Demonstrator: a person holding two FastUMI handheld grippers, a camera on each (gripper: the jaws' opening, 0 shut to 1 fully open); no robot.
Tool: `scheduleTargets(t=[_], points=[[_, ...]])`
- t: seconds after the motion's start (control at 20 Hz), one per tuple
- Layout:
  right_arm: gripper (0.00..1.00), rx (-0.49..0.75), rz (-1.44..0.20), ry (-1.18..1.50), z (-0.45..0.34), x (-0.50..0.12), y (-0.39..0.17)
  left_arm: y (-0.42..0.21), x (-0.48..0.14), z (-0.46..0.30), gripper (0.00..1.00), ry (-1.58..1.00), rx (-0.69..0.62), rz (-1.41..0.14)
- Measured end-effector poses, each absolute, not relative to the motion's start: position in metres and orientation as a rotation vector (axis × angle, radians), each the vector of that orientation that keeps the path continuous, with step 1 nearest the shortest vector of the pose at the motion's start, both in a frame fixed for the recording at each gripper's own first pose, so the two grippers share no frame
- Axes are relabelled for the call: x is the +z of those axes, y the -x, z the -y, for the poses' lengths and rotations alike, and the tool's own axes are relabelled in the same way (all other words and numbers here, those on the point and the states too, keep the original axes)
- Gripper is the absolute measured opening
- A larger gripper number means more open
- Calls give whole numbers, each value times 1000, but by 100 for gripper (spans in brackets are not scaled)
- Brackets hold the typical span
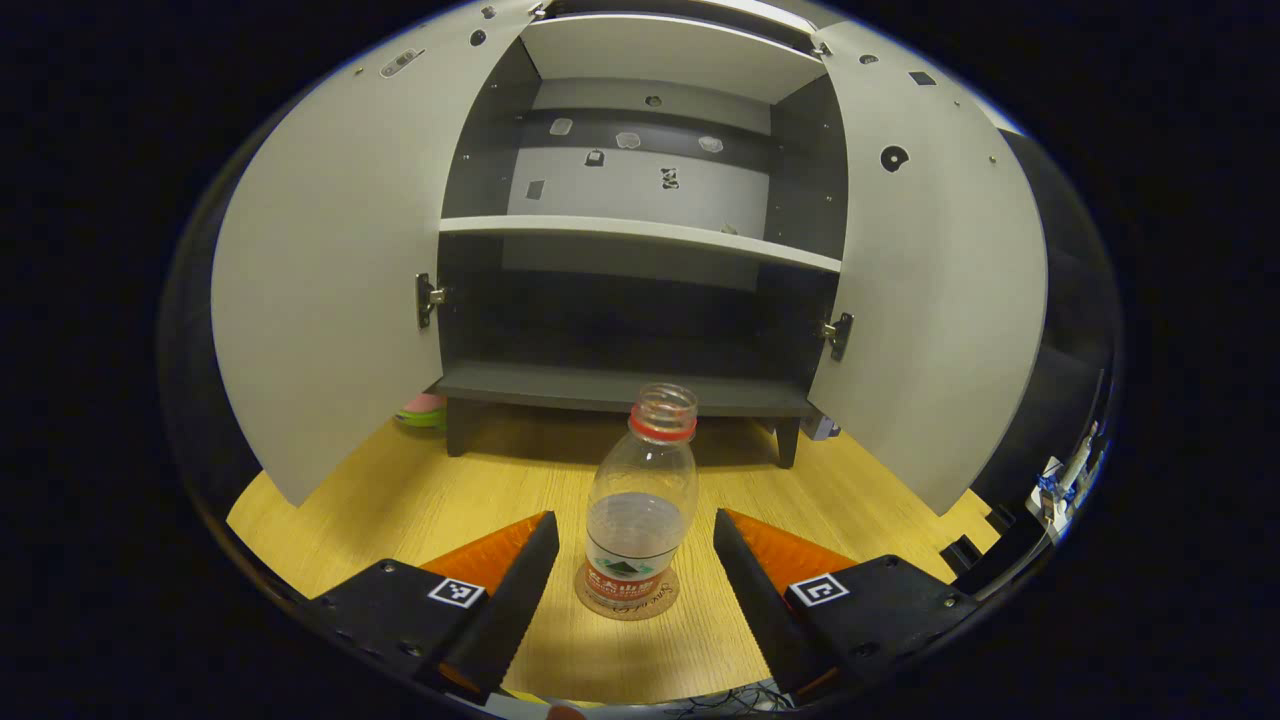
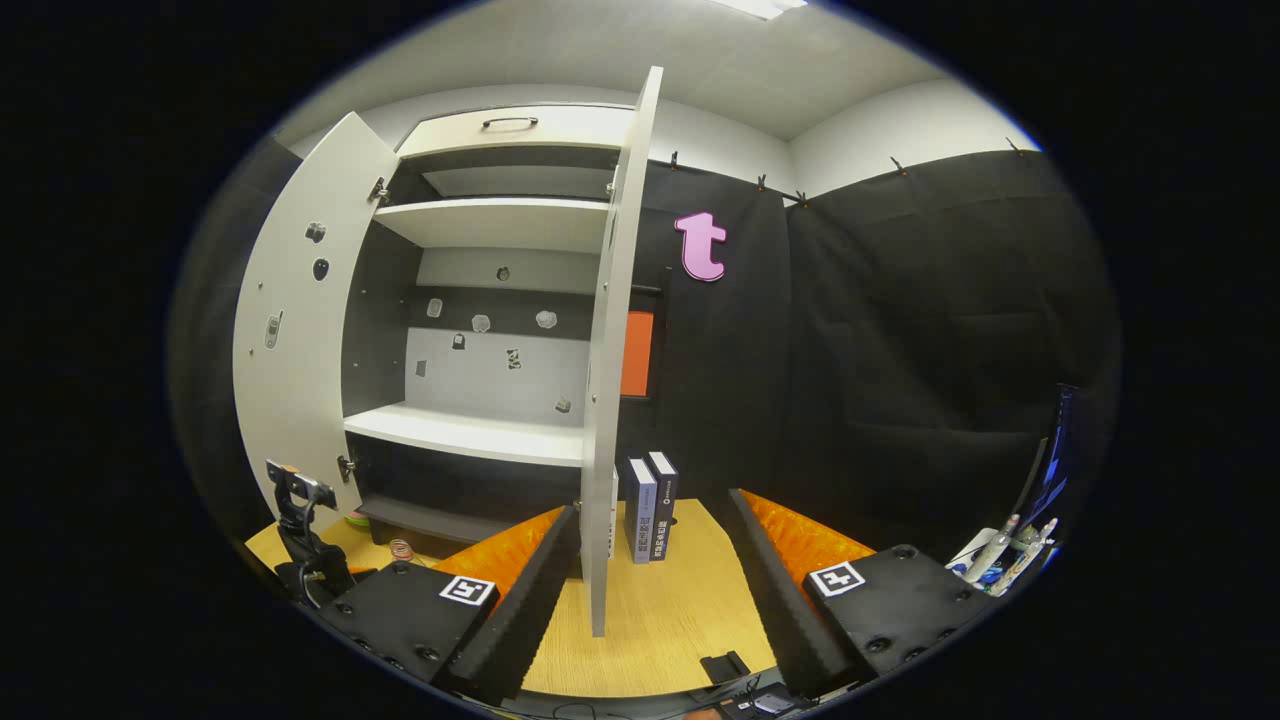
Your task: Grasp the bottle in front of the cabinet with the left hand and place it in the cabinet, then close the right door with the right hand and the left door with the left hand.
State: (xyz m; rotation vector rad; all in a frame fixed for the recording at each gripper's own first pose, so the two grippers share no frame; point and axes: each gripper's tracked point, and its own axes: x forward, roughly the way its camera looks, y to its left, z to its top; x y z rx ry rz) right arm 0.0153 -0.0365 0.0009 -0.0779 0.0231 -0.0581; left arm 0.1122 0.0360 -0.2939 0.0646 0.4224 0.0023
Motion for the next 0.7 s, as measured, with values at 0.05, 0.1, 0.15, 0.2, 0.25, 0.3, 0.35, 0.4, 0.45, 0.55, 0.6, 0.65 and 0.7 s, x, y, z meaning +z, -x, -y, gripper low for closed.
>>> scheduleTargets(t=[0.05, 0.1, 0.15, 0.2, 0.25, 0.3, 0.35, 0.4, 0.45, 0.55, 0.6, 0.65, 0.7], points=[[98, -63, -26, 82, 38, 0, -16, -114, -301, -37, 95, -63, 4, -435], [98, -67, -25, 87, 40, 1, -16, -115, -309, -38, 95, -61, 3, -452], [98, -73, -24, 94, 42, 1, -16, -116, -317, -38, 95, -59, 2, -472], [98, -77, -24, 101, 44, 1, -17, -118, -325, -39, 95, -57, 1, -488], [98, -83, -26, 106, 46, 0, -18, -119, -330, -39, 95, -55, 4, -501], [98, -88, -30, 110, 48, 0, -19, -120, -335, -41, 95, -54, 9, -510], [98, -94, -36, 112, 51, -2, -20, -122, -339, -43, 95, -54, 16, -515], [98, -97, -39, 112, 53, -3, -21, -124, -342, -45, 95, -56, 23, -518], [98, -99, -44, 113, 54, -4, -22, -126, -345, -46, 95, -53, 22, -524], [98, -104, -50, 117, 57, -5, -26, -131, -350, -49, 95, -55, 35, -536], [98, -106, -51, 120, 59, -5, -27, -133, -353, -49, 95, -53, 37, -545], [98, -105, -50, 123, 59, -5, -30, -135, -352, -49, 94, -50, 40, -544], [98, -103, -48, 125, 59, -4, -31, -137, -350, -48, 78, -48, 38, -536]])
